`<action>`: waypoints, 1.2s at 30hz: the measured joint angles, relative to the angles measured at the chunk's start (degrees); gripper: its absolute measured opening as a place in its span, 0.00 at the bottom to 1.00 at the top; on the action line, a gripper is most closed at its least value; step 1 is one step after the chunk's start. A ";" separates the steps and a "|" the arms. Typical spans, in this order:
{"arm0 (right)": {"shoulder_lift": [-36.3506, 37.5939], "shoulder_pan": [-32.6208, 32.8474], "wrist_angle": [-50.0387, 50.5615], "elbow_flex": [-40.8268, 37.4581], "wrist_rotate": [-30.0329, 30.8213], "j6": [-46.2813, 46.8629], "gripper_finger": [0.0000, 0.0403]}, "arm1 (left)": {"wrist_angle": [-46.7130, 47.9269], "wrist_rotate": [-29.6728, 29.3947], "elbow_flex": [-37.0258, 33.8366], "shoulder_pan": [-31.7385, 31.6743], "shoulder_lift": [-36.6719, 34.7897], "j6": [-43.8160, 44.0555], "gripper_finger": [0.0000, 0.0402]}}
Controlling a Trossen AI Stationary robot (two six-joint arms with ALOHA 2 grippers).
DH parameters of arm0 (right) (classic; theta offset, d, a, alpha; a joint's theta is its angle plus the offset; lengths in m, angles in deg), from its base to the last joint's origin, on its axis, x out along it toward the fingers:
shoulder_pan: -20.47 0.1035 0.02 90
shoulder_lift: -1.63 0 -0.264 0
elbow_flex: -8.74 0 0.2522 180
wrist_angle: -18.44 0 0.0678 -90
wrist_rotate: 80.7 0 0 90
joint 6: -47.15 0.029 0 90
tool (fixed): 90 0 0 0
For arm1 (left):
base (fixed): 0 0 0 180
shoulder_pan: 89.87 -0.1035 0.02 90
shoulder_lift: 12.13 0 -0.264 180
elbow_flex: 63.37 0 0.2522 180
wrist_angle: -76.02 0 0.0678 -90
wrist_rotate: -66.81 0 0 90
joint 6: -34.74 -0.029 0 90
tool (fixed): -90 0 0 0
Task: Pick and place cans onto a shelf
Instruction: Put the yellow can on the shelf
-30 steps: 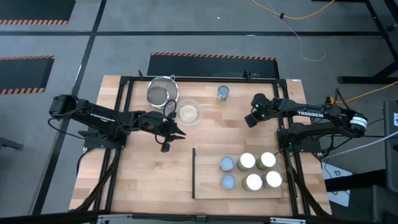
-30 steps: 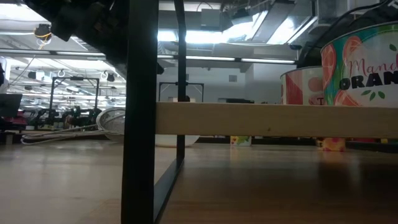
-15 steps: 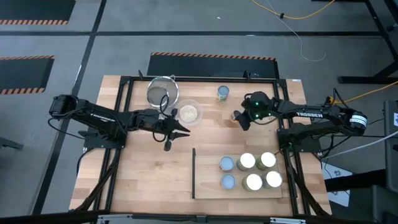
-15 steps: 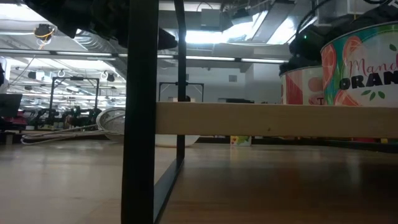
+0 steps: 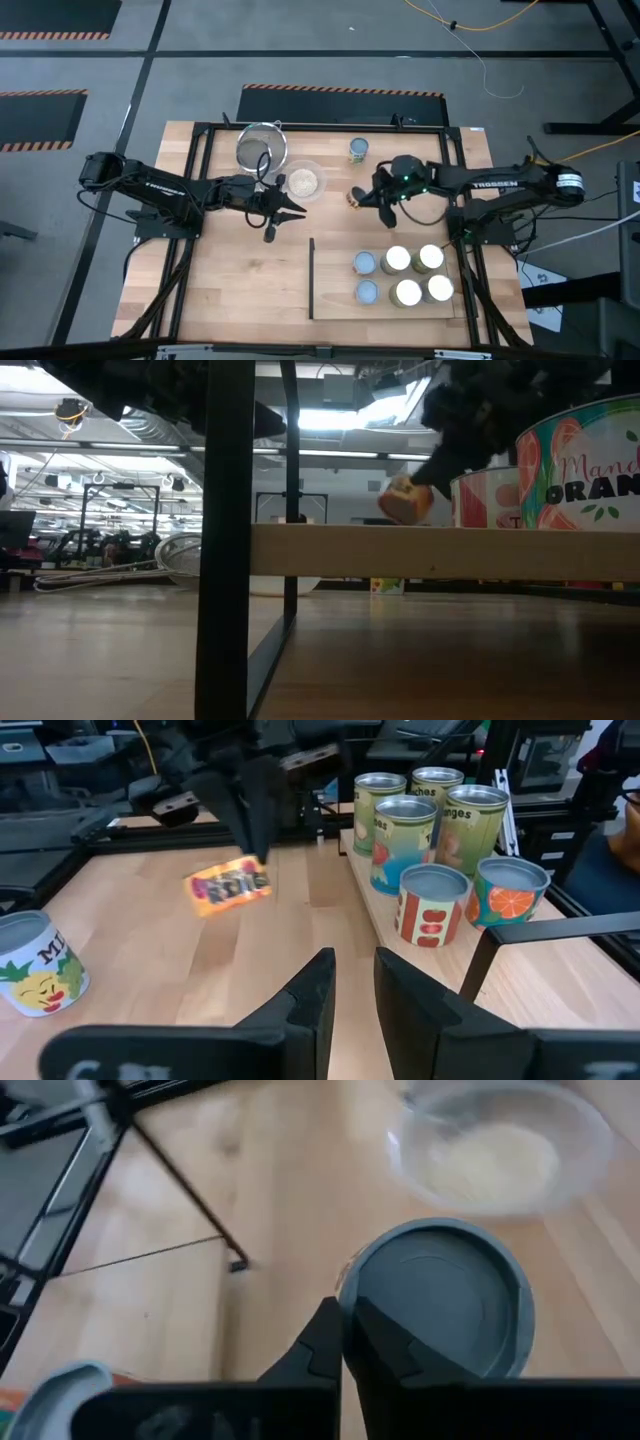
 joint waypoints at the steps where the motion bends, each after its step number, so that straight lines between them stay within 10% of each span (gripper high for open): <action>1: -1.06 1.00 -0.01 1.26 0.16 -0.87 0.03 | -0.16 0.00 0.00 0.01 0.00 0.00 0.17; 13: -17.70 5.90 12.80 16.89 0.33 -18.93 0.05 | -0.74 0.00 0.00 0.02 0.00 -0.01 0.17; 36: -30.49 5.88 12.54 18.63 -0.23 -27.15 0.05 | -0.64 0.00 0.00 0.01 0.00 -0.01 0.17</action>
